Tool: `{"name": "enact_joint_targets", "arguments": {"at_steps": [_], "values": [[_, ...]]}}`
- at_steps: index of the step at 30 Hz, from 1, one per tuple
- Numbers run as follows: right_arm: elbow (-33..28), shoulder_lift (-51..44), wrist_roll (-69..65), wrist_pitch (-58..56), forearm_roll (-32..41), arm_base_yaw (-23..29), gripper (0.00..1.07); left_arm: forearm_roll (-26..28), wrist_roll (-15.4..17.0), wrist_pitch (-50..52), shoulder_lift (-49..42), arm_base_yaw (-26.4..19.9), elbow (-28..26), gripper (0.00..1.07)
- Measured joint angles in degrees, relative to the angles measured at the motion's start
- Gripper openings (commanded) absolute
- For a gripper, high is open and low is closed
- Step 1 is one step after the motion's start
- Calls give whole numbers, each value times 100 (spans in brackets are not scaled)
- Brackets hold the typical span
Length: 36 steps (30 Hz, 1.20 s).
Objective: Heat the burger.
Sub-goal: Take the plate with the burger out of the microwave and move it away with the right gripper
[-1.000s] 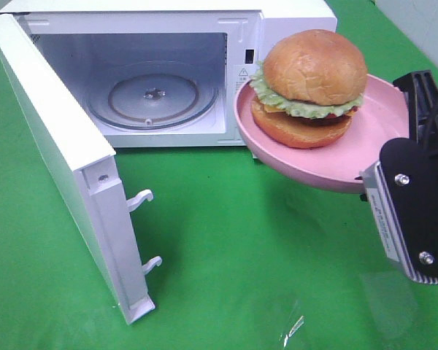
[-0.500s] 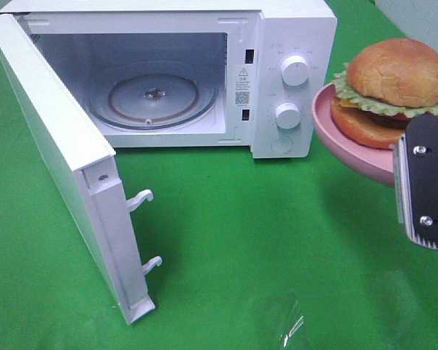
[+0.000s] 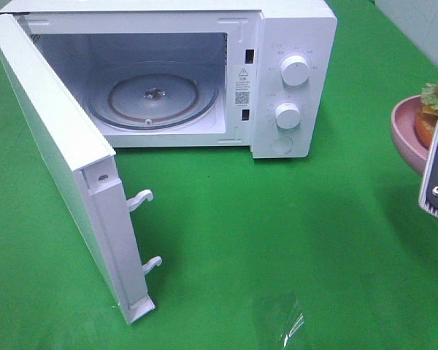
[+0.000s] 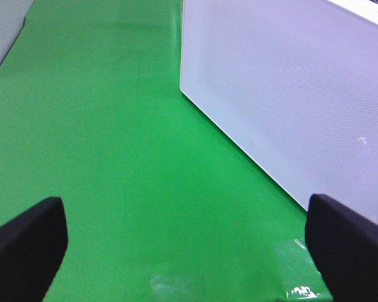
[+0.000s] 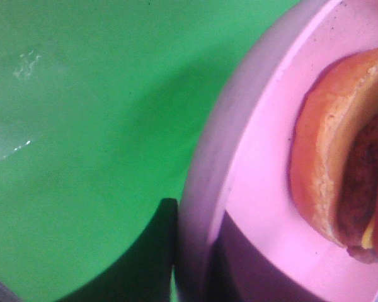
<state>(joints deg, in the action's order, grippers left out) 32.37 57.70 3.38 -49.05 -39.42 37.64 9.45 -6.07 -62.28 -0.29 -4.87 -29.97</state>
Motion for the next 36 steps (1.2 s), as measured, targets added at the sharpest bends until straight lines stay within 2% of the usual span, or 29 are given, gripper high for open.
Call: {"name": "enact_joint_targets", "arguments": {"at_steps": [8,10,15,27,36], "values": [[0,103,-1031,-665,-103,0,0,0,0,0,0,0,0,94],[0,344,-1702,-1008,-327,-6,0,0,0,0,0,0,0,94],[0,573,-2149,-1060,-418,-6,0,0,0,0,0,0,0,94],[132,1828,-4354,-1014,-602,-6,0,0,0,0,0,0,0,94],[275,2515,-5162,-837,-837,-120,0,0,0,0,0,0,0,94]]}}
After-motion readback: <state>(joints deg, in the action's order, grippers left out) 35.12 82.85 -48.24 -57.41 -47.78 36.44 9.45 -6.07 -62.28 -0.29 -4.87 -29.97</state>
